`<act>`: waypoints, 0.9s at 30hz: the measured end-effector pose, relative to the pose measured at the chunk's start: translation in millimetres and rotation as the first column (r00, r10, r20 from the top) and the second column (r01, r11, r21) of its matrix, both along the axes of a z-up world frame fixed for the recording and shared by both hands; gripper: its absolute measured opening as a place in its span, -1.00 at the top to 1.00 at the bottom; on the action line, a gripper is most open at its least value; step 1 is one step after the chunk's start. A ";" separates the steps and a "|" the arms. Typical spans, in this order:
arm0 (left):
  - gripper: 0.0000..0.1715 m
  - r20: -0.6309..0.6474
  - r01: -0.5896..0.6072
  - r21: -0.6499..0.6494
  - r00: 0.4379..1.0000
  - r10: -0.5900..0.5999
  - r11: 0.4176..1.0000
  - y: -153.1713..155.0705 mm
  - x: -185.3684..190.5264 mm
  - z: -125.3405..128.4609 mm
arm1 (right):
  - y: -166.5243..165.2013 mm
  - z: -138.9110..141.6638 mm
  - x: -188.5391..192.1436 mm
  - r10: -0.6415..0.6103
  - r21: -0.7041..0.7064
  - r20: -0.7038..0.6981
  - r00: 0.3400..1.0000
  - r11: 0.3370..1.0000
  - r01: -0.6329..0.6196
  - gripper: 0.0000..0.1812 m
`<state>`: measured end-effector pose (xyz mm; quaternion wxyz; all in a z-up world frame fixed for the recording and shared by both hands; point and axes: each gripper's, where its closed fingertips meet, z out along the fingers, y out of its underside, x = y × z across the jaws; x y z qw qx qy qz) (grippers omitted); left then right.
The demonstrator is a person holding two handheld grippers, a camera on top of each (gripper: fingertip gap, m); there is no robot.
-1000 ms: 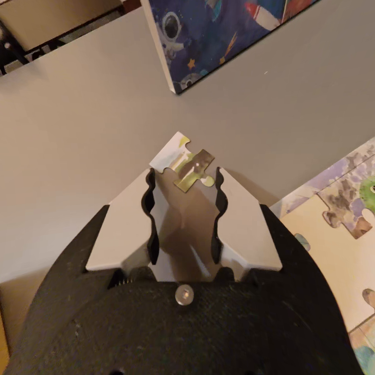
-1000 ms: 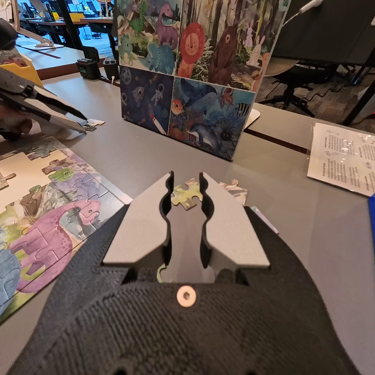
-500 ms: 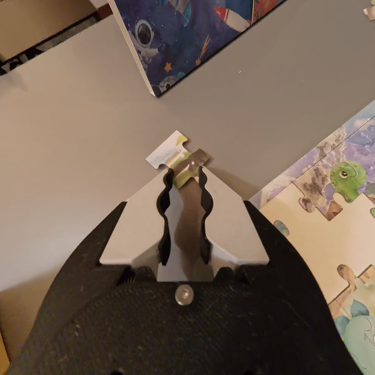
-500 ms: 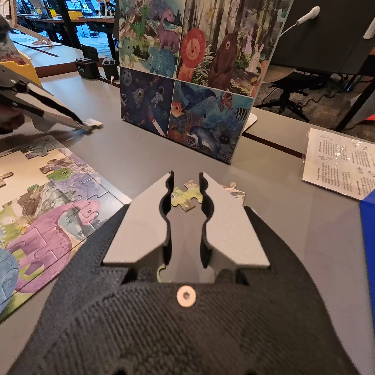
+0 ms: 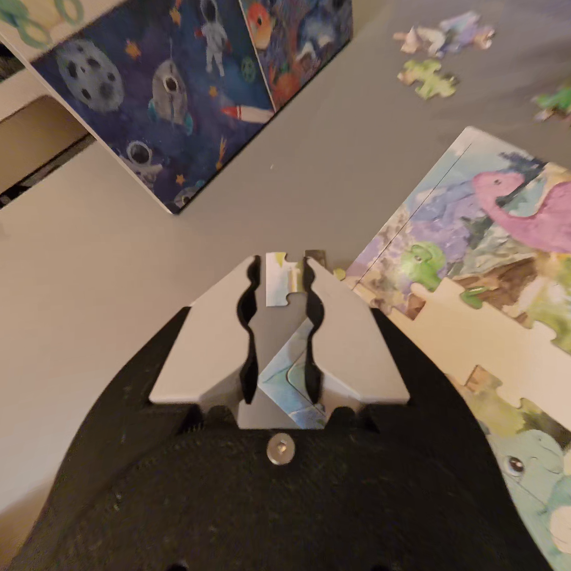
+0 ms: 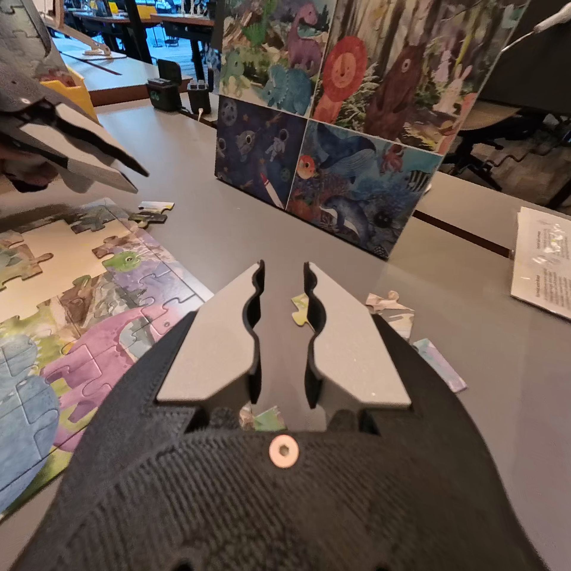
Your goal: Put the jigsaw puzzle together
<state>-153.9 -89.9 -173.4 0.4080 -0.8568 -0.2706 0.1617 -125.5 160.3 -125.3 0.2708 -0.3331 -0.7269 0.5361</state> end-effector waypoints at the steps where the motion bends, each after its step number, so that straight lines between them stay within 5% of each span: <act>1: 0.57 0.014 0.004 -0.021 1.000 -0.004 1.000 -0.8 -0.3 -6.9 | -2.0 -1.7 0.2 0.004 0.011 0.002 1.000 1.000 -0.004 0.74; 7: 0.24 0.138 0.031 -0.066 0.990 -0.021 0.997 -0.4 5.0 -37.0 | -0.3 -1.9 0.7 0.001 0.019 0.001 1.000 1.000 -0.001 0.74; 11: 0.25 0.220 0.071 -0.018 0.973 -0.066 0.997 5.3 17.6 -35.3 | 4.2 2.4 0.8 -0.011 0.014 -0.012 1.000 1.000 0.012 0.74; 14: 0.37 0.308 0.114 0.039 0.944 -0.121 0.993 7.6 32.5 -30.2 | 5.8 2.9 0.7 -0.017 0.020 -0.016 1.000 1.000 0.017 0.74; 17: 0.72 0.366 0.189 0.123 0.904 -0.221 0.974 10.5 51.8 -17.8 | 5.9 1.6 0.3 -0.019 0.029 -0.015 1.000 0.999 0.020 0.74; 19: 0.73 0.385 0.241 0.194 0.873 -0.300 0.951 14.1 63.7 -7.3 | 5.8 -0.3 -0.3 -0.020 0.035 -0.011 1.000 0.999 0.020 0.73; 23: 0.25 0.289 0.228 0.259 0.909 -0.301 0.939 21.7 53.3 4.8 | 5.0 -3.5 -0.8 -0.017 0.040 -0.001 1.000 0.999 0.017 0.73; 27: 0.04 0.140 0.220 0.087 0.963 -0.230 0.972 22.5 32.7 -14.8 | 4.2 -3.1 -0.6 -0.016 0.046 -0.004 1.000 0.999 0.016 0.74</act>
